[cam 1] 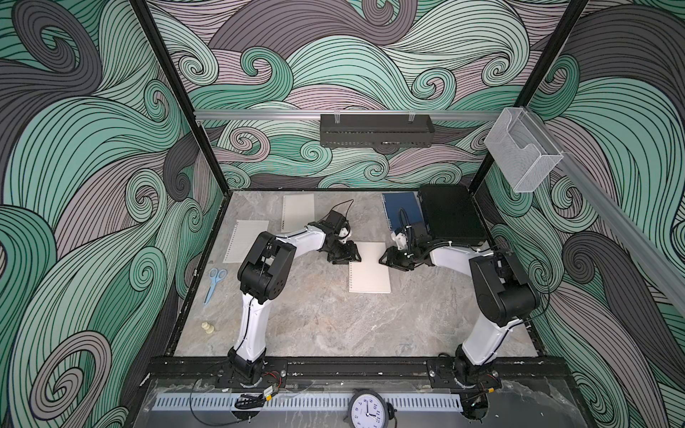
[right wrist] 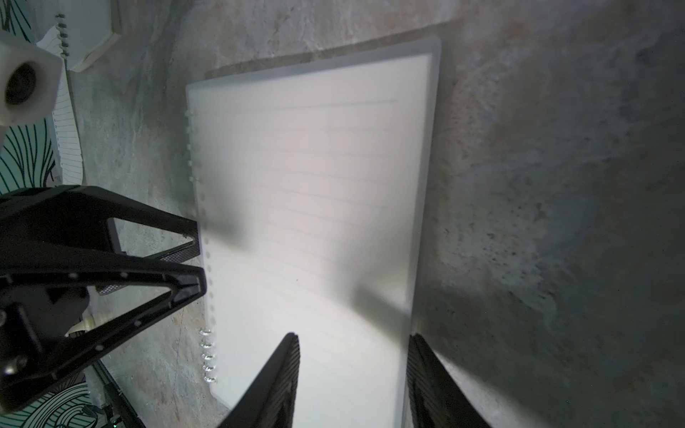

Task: Tear off pages from different notebooks
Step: Open the notebook at the center of the board.

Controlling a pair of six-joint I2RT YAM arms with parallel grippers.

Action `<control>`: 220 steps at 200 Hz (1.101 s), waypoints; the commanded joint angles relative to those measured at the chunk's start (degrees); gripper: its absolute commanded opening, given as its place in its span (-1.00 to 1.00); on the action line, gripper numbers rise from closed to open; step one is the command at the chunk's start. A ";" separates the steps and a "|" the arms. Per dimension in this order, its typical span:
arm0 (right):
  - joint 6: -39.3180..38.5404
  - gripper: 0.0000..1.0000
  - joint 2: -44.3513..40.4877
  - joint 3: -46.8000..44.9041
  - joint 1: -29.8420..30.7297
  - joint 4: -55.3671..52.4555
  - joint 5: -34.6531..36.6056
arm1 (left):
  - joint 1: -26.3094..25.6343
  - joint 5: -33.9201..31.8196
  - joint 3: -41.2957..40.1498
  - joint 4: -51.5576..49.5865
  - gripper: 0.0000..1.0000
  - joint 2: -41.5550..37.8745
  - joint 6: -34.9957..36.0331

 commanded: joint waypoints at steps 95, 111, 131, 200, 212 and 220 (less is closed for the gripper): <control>2.02 -0.04 -7.52 -1.65 1.18 1.03 -3.89 | -2.02 -1.76 -1.30 -4.89 0.11 4.72 -0.20; 2.22 -0.03 -8.59 -1.59 2.07 1.08 -4.04 | -2.23 -0.72 -1.28 -4.09 0.11 4.51 -0.92; 2.47 -0.04 -10.13 -1.11 3.16 0.56 -3.70 | -2.74 0.96 -1.63 -1.98 0.11 4.15 -2.20; 4.20 0.02 -13.40 1.20 9.62 1.42 0.83 | 0.79 -3.29 -2.04 -4.35 0.10 -0.90 -0.33; 4.42 0.04 -13.40 1.84 11.21 1.36 2.85 | 2.06 -4.55 -2.45 -5.40 0.10 -2.45 0.47; 4.70 0.05 -13.31 2.31 12.08 1.68 3.84 | 3.07 -5.27 -3.04 -5.89 0.10 -3.69 0.83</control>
